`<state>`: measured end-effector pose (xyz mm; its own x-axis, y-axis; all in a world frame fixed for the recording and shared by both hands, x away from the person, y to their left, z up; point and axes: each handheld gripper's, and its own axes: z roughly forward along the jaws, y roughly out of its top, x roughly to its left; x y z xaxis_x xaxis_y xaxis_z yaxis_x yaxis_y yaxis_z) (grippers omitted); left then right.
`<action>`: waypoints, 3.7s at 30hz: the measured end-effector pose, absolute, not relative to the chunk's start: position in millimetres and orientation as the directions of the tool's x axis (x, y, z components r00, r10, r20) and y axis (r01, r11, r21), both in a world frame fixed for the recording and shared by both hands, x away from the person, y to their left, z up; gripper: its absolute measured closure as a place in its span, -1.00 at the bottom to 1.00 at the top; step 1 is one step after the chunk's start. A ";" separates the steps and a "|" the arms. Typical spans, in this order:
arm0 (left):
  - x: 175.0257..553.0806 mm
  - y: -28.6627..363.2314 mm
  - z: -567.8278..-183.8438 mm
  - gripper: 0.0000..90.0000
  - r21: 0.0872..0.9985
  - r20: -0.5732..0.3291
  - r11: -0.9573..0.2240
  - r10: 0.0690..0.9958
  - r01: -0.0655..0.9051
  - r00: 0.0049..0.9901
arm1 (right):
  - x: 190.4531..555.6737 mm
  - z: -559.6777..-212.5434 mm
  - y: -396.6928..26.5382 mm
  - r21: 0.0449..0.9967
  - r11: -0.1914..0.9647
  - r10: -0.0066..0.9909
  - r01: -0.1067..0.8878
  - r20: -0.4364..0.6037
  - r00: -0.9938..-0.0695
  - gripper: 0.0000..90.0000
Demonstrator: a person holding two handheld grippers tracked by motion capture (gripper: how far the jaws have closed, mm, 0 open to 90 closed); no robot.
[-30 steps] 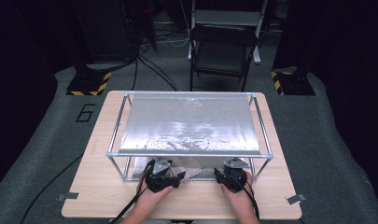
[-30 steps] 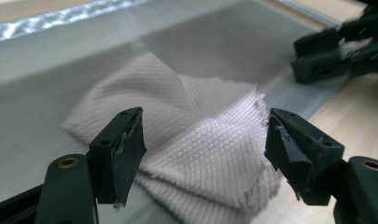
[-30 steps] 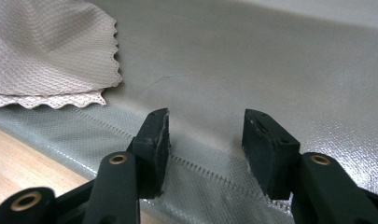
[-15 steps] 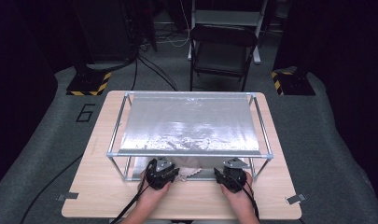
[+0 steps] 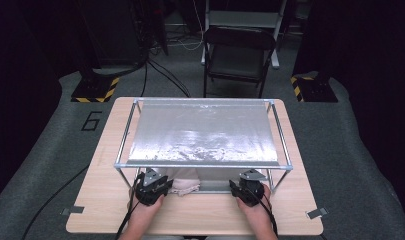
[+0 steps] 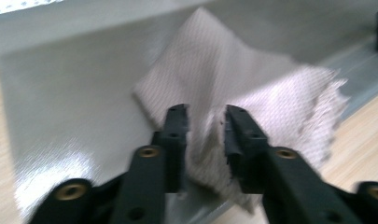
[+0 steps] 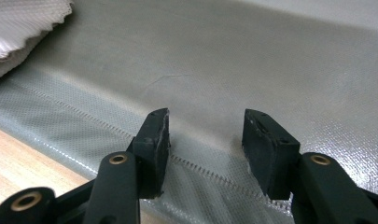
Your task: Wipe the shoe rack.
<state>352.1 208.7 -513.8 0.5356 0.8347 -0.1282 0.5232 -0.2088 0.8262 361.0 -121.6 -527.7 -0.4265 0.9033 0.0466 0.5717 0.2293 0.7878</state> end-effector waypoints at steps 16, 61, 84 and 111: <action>371.9 169.9 -527.3 0.56 0.789 -0.012 -0.343 0.821 0.510 0.570 | 360.9 -527.8 -121.4 0.788 0.229 0.904 0.572 0.046 -0.426 0.13; 356.6 221.5 -529.0 0.85 0.806 -0.058 -0.176 0.926 0.565 0.372 | 361.2 -527.9 -122.1 0.791 0.239 0.906 0.563 0.027 -0.422 0.15; 367.1 220.7 -527.4 0.84 0.790 -0.035 -0.211 0.921 0.576 0.387 | 359.6 -527.8 -123.4 0.785 0.235 0.912 0.572 0.025 -0.409 0.17; 354.7 223.4 -523.4 0.84 0.794 -0.042 -0.253 0.884 0.553 0.465 | 361.2 -528.0 -123.7 0.785 0.240 0.907 0.571 0.029 -0.420 0.17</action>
